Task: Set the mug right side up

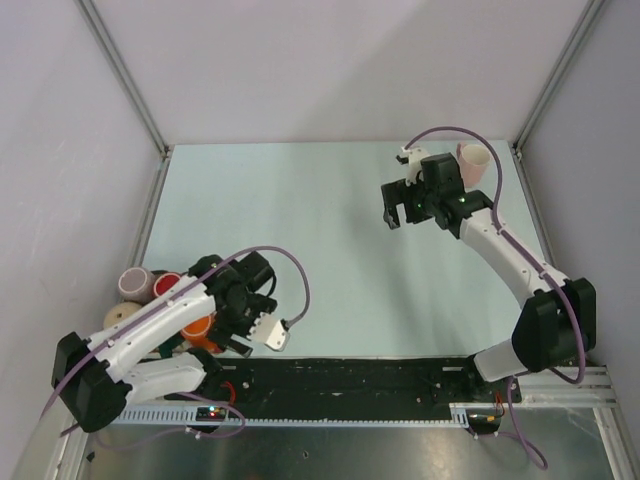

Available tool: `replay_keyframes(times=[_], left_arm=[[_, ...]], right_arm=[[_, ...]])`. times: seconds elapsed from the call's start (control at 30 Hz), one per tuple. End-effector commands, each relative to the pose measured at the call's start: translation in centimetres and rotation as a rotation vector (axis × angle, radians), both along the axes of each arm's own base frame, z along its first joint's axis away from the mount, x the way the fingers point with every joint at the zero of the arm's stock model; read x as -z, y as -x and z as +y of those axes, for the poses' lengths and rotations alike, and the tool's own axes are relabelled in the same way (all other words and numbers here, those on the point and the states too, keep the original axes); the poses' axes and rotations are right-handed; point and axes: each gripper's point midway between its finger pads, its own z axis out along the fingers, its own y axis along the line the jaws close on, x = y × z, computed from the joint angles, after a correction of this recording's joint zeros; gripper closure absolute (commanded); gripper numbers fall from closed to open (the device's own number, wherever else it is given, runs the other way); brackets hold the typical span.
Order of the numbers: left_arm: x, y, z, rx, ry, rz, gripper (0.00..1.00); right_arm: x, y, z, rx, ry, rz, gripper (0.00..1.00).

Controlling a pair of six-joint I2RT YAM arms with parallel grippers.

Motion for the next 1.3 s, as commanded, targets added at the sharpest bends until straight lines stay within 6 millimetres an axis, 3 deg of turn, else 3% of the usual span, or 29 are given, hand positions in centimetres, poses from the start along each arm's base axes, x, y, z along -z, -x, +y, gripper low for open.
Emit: replay_keyframes(times=[0.0, 0.1, 0.33, 0.43, 0.57, 0.7, 0.9, 1.27], left_arm=[[-0.1, 3.8, 3.7, 0.161, -0.187, 0.175, 0.1], [0.6, 2.8, 5.5, 0.282, -0.289, 0.142, 0.07], [1.6, 4.3, 8.2, 0.426, -0.346, 0.185, 0.0], [2.7, 3.2, 7.5, 0.383, -0.324, 0.101, 0.03], [3.3, 1.4, 5.7, 0.301, -0.273, 0.018, 0.21], [3.7, 0.4, 5.9, 0.258, -0.281, -0.023, 0.31], [3.1, -2.7, 4.5, 0.105, -0.227, -0.109, 0.37], [3.0, -3.8, 3.4, 0.032, -0.179, -0.118, 0.4]], right_arm=[[-3.1, 0.4, 0.5, 0.014, -0.079, -0.081, 0.01], [-2.6, 1.2, 0.2, 0.018, -0.079, -0.069, 0.01], [-1.2, 2.9, -1.1, 0.064, -0.06, -0.038, 0.01], [-1.1, 3.5, -1.2, 0.07, -0.068, -0.036, 0.01], [-1.5, 3.8, -1.0, 0.061, -0.094, -0.048, 0.01], [-1.8, 3.8, -0.8, 0.046, -0.099, -0.061, 0.01], [-2.2, 3.8, -0.6, 0.033, -0.107, -0.073, 0.01], [-1.8, 4.4, -0.9, 0.018, -0.084, -0.055, 0.01]])
